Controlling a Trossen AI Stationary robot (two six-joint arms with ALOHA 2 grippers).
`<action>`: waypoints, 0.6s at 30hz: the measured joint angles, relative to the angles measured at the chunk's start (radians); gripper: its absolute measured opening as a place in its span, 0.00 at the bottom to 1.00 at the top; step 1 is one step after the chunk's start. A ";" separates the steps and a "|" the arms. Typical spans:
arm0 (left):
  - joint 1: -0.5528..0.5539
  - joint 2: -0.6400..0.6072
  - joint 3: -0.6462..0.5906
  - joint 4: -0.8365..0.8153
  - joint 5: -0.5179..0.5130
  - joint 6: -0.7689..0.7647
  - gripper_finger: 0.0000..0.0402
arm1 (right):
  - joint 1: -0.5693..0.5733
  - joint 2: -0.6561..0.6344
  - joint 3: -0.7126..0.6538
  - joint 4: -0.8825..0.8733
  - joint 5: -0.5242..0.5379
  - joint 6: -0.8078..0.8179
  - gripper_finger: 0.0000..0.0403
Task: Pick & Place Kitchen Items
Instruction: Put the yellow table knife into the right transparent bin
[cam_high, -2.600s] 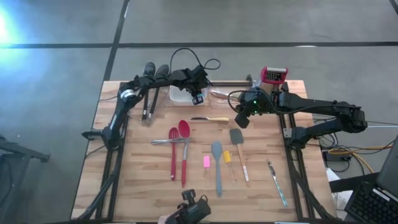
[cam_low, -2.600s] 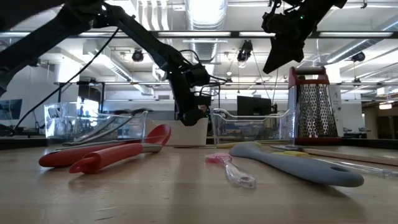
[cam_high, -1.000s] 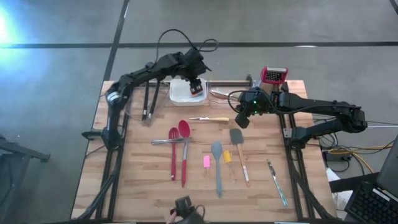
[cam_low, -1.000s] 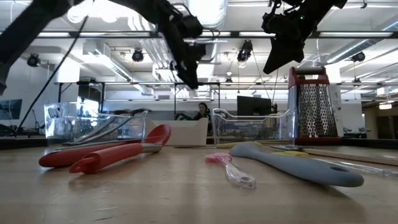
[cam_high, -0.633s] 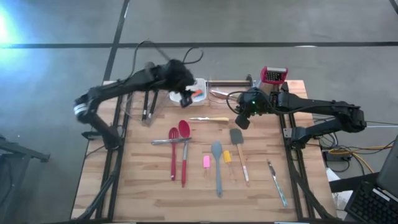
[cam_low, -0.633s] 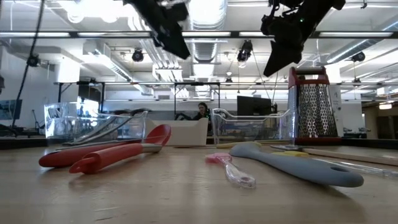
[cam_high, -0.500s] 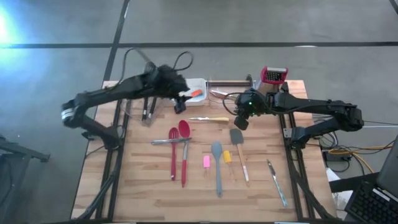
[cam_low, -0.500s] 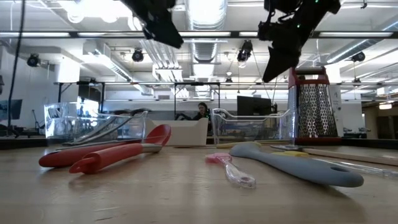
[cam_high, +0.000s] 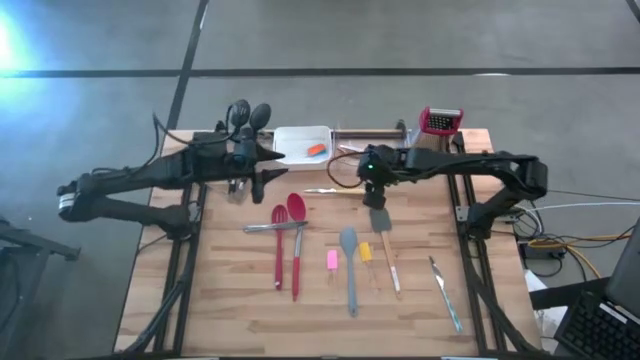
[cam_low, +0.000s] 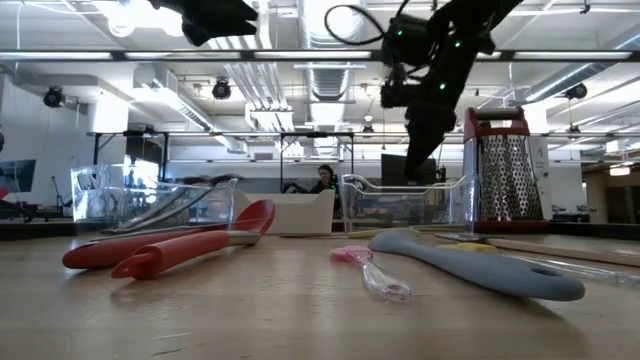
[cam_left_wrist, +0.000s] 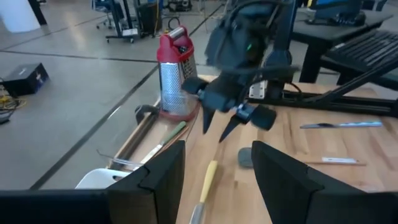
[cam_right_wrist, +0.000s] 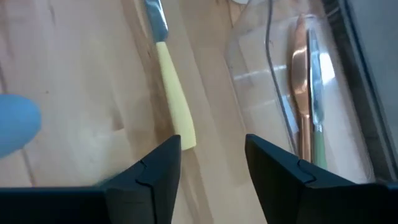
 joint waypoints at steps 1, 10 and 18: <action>0.000 -0.013 -0.010 0.003 0.000 -0.007 0.47 | -0.003 0.021 0.011 0.001 0.000 -0.002 0.44; 0.000 -0.060 -0.054 0.002 0.000 -0.035 0.47 | -0.010 0.207 0.083 -0.033 -0.009 -0.033 0.42; 0.000 -0.056 -0.054 0.004 -0.001 -0.013 0.47 | -0.010 0.274 0.121 -0.052 -0.019 -0.021 0.39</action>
